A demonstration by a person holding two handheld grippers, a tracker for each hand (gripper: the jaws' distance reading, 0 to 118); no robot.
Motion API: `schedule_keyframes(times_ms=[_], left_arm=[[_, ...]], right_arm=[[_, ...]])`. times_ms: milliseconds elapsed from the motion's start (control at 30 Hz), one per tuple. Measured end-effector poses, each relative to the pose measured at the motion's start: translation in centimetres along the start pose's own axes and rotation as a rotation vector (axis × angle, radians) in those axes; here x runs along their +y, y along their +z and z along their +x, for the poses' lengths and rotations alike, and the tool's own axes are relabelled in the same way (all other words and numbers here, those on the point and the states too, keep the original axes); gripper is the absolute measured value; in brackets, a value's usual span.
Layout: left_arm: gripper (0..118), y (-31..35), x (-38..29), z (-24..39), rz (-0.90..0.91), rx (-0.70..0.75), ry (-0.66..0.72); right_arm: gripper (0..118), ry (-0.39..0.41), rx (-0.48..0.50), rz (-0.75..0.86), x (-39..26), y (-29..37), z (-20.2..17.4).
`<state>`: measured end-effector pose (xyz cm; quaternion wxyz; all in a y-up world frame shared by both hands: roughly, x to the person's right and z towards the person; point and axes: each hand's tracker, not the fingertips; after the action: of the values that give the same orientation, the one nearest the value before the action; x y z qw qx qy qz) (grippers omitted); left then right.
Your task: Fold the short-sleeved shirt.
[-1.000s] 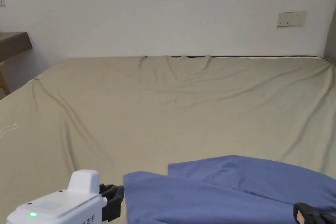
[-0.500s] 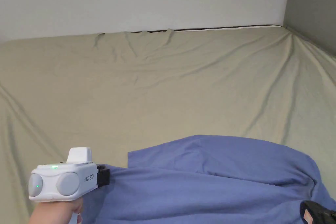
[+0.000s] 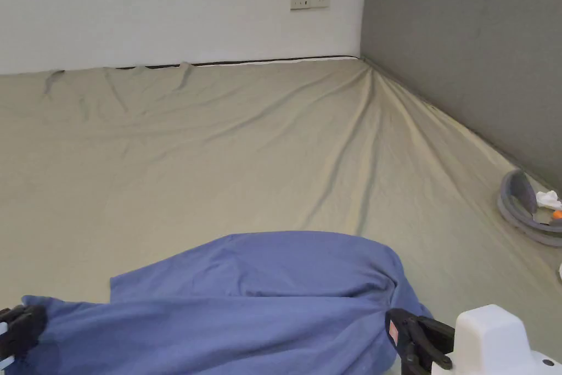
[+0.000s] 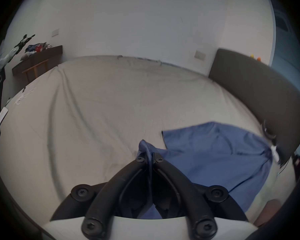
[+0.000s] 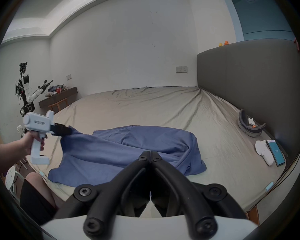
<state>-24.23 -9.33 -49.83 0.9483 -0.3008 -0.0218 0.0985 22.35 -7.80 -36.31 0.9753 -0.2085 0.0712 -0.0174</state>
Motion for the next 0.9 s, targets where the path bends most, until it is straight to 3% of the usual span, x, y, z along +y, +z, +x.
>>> schedule_keyframes(times_ms=[133, 200, 233, 267, 300, 333, 367, 467, 567, 600, 633, 667, 700, 767, 800, 833, 900], left_arm=[[1, 3.4, 0.8, -1.8, 0.045, -0.031, 0.057], [1, 4.1, 1.0, -2.5, 0.060, -0.019, 0.035], [1, 4.6, 1.1, -2.8, 0.067, -0.012, 0.017], [1, 4.8, 1.3, -3.2, 0.075, -0.003, 0.005], [1, 4.9, 1.6, -3.8, 0.084, 0.007, 0.006], [1, 5.2, 1.9, -4.4, 0.085, 0.010, 0.005], [1, 5.5, 2.1, -5.0, 0.093, 0.020, 0.009], [1, 5.6, 2.4, -6.6, 0.099, 0.046, 0.041], [1, 5.5, 2.1, -7.1, 0.087, 0.068, 0.035], [1, 5.4, 2.0, -7.2, 0.082, 0.073, 0.031], [1, 5.4, 2.0, -7.2, 0.079, 0.080, 0.023], [1, 5.3, 1.8, -7.3, 0.074, 0.084, 0.019], [1, 5.3, 1.8, -7.3, 0.072, 0.085, 0.019], [1, 5.1, 1.8, -7.5, 0.053, 0.080, 0.030], [1, 5.0, 1.8, -7.5, 0.047, 0.079, 0.029], [1, 5.2, 1.7, -7.4, 0.041, 0.082, 0.020], [1, 5.1, 1.7, -7.2, 0.035, 0.083, 0.009]], right_arm=[[0, 0.006, -0.089, -0.073, 0.0, -0.4, 1.3], [4, -0.052, -0.130, -0.114, 0.4, -1.0, 2.7], [16, -0.117, -0.143, -0.149, 0.6, -1.5, 3.7], [50, -0.179, -0.157, -0.166, 0.7, -2.1, 4.7], [81, -0.194, -0.150, -0.190, 0.7, -2.7, 5.5], [101, -0.180, -0.148, -0.219, 0.7, -3.6, 6.5], [108, -0.130, -0.146, -0.251, 0.7, -4.5, 7.3], [107, -0.038, -0.247, -0.262, 0.2, -7.6, 8.7], [105, -0.089, -0.236, -0.310, -1.4, -12.1, 10.7], [99, -0.135, -0.238, -0.343, -1.9, -13.4, 11.2], [83, -0.194, -0.236, -0.376, -2.3, -14.6, 11.8], [46, -0.250, -0.218, -0.408, -2.7, -15.8, 12.1], [17, -0.288, -0.180, -0.412, -3.0, -16.3, 12.1], [10, -0.401, -0.032, -0.444, -4.3, -17.4, 12.2], [9, -0.415, -0.083, -0.433, -4.4, -17.2, 11.8], [9, -0.375, -0.122, -0.397, -3.9, -16.7, 11.4], [8, -0.344, 0.033, -0.412, -3.9, -16.3, 11.0]])
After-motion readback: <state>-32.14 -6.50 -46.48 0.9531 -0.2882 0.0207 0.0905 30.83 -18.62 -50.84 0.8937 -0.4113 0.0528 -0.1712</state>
